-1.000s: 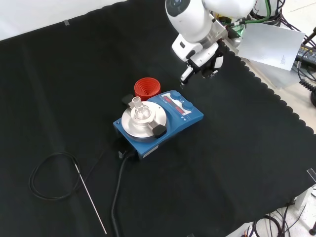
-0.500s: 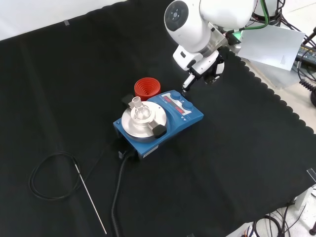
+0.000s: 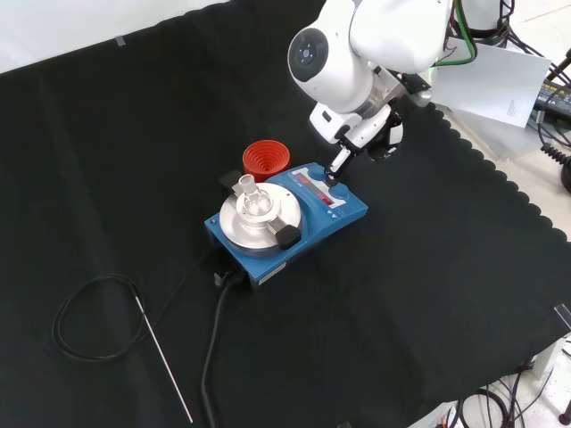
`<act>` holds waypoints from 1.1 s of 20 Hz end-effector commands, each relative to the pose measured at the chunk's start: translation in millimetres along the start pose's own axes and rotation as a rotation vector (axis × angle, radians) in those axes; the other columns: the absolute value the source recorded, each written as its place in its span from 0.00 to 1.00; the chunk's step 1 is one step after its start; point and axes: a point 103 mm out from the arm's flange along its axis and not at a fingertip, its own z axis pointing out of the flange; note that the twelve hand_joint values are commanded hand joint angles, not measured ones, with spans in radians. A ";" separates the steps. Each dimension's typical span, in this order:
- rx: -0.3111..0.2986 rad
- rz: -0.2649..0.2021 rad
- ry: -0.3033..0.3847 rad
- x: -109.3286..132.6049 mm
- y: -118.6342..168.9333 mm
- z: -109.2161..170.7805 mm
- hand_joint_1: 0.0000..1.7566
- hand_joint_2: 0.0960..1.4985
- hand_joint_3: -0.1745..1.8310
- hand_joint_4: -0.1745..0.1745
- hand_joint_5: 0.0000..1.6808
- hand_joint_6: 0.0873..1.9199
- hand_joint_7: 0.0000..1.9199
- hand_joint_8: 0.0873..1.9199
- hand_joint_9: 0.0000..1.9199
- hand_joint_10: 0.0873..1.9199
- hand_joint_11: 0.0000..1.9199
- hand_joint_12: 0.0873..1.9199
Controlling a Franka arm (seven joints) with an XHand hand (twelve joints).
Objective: Turn on the heater.
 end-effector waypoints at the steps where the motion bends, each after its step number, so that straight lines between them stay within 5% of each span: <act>1: 0.007 -0.003 0.005 -2.1 2.6 0.1 0.80 0.41 0.58 0.43 0.14 0.14 0.80 0.78 0.88 0.75 0.76 0.71; 22: 0.028 0.020 -0.006 1.5 -4.9 3.8 0.80 0.41 0.59 0.42 0.18 0.16 0.80 0.79 0.88 0.75 0.76 0.71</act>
